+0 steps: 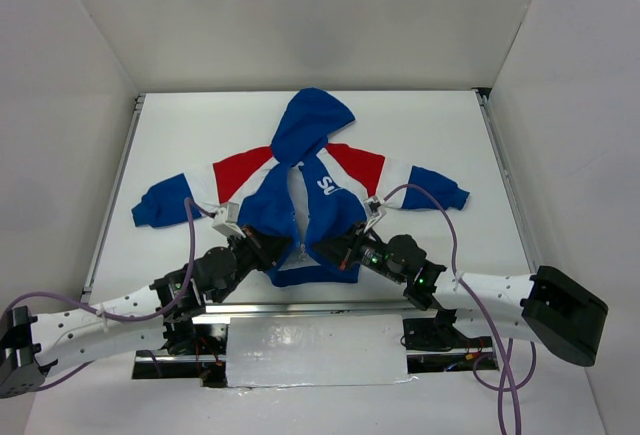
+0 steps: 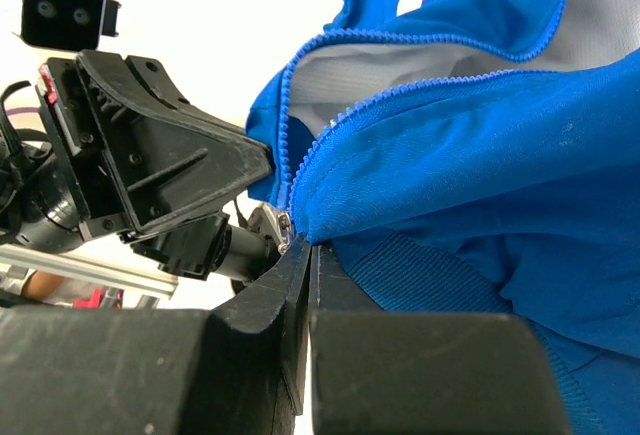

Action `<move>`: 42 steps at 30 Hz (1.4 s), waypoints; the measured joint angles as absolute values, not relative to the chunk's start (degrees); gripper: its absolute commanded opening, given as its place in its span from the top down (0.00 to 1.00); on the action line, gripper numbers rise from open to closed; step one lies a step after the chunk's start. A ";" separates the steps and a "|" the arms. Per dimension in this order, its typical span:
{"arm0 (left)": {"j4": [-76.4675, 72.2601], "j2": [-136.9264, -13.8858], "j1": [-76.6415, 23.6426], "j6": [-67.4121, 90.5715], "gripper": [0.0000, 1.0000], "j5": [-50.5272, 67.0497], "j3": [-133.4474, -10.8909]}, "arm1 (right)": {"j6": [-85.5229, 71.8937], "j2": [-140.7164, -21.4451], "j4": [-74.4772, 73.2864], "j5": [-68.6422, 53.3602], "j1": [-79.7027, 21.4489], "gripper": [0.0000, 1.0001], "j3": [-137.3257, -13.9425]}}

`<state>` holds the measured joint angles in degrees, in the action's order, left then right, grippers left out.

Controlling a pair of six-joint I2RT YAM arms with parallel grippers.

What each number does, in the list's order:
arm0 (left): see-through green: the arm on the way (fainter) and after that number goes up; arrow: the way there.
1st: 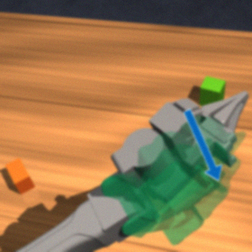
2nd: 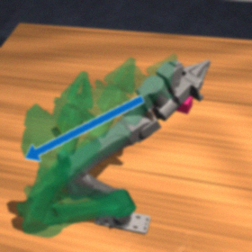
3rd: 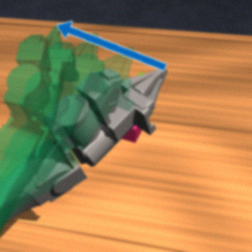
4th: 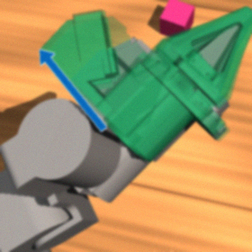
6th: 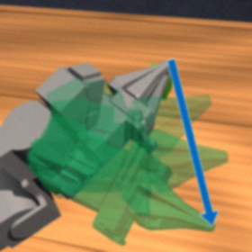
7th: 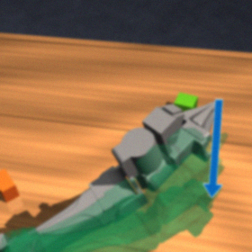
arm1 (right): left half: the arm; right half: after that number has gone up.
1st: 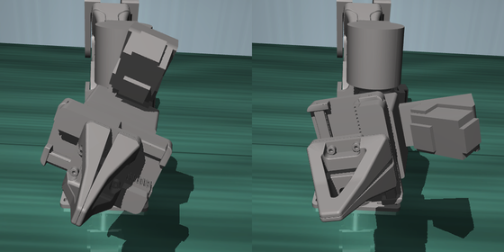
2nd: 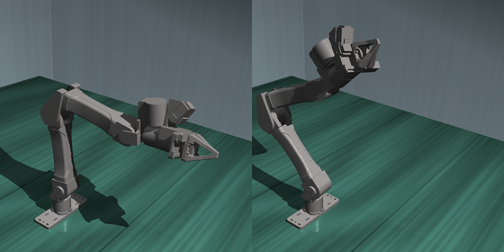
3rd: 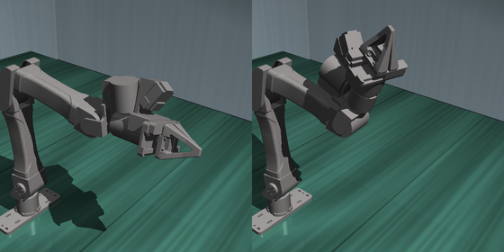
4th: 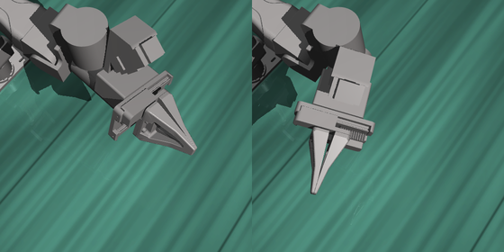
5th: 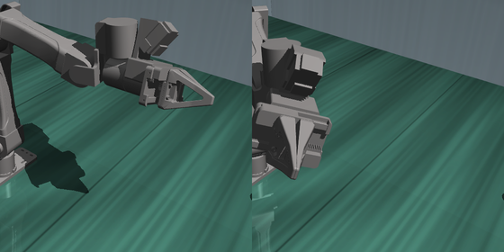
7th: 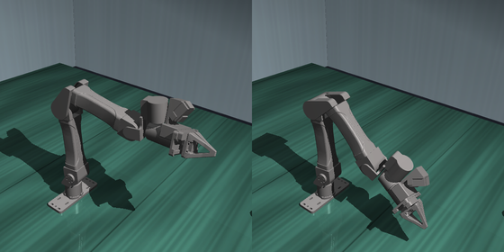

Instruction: Zip up the jacket

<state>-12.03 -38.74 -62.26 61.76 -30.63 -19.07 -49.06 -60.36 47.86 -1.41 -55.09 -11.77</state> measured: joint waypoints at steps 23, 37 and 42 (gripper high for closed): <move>-12.23 -38.85 -62.26 61.69 1.00 -30.72 -19.07 | -49.23 -60.99 47.86 -2.50 -55.07 1.00 -11.77; -14.17 -38.92 -62.26 61.82 1.00 -30.44 -18.37 | -49.23 -60.99 47.79 -2.87 -54.02 1.00 -12.10; -14.61 -38.92 -62.26 61.89 1.00 -30.11 -18.28 | -49.23 -60.99 47.81 -3.64 -53.74 1.00 -12.47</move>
